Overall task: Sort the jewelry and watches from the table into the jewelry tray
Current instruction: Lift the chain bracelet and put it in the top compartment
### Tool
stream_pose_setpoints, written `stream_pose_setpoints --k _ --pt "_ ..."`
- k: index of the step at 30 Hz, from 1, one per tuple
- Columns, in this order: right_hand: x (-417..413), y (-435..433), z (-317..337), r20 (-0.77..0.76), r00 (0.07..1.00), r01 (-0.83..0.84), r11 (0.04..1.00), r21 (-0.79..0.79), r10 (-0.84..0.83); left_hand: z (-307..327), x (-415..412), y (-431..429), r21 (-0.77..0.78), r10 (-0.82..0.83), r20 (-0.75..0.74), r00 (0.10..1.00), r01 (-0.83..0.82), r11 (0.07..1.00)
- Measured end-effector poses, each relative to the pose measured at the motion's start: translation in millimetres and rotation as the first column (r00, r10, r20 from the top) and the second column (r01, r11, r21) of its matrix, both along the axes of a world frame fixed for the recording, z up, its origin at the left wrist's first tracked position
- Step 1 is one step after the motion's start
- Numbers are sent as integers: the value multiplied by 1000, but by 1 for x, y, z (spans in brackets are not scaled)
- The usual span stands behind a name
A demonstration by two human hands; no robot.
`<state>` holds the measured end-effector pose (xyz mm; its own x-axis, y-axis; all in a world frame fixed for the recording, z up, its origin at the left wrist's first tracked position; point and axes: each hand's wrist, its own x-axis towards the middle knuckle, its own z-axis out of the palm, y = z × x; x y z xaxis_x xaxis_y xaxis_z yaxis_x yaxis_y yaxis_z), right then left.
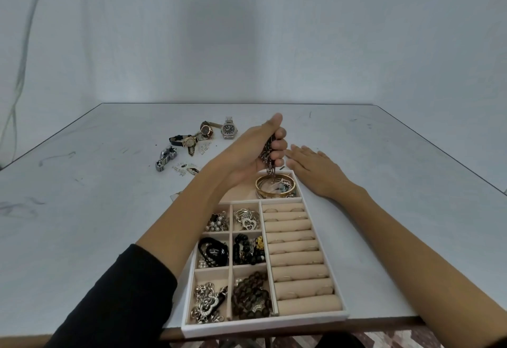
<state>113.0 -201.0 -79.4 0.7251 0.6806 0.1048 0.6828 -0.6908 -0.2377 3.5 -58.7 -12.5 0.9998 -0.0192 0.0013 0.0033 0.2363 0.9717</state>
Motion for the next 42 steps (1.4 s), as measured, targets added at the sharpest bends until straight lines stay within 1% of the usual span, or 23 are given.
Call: stream_pose_setpoints --k 4,6,10,12,16,18,22,25,31,35,39,42 --pt "2 0 0 -10 1000 -4 1000 28 4 -4 0 -7 98 -16 -26 1000 19 995" --pt "3 0 0 -13 1000 -10 999 34 10 -5 -1 -6 196 -25 -13 1000 27 980" --pt "3 0 2 -32 999 -23 999 29 24 -6 -7 -5 381 -78 7 997 70 922" --pt "2 -1 3 -35 999 -34 997 62 37 -5 -9 -5 422 -115 5 993 102 901" --pt "2 1 4 -21 999 -27 998 59 28 -5 -11 0 502 -134 -10 991 121 856" --pt "2 1 3 -20 999 -32 998 62 33 -4 -12 2 518 -148 -12 989 133 845" --pt "3 0 2 -41 999 -16 999 32 17 -3 -12 8 501 -186 9 983 156 851" --pt "4 0 2 -34 999 -14 1000 5 14 -3 -13 11 524 -202 24 979 160 837" --pt "5 -1 1 -28 999 -17 1000 11 18 -3 -13 14 580 -220 38 975 158 799" --pt "9 -1 -2 -14 1000 -26 999 32 27 0 -13 20 631 -203 90 975 102 769" --pt "7 -1 -1 -18 1000 -16 1000 15 16 4 -16 34 700 -132 124 984 8 714" --pt "6 -2 0 -10 1000 -21 1000 17 21 3 -18 36 732 -126 126 984 -7 681"
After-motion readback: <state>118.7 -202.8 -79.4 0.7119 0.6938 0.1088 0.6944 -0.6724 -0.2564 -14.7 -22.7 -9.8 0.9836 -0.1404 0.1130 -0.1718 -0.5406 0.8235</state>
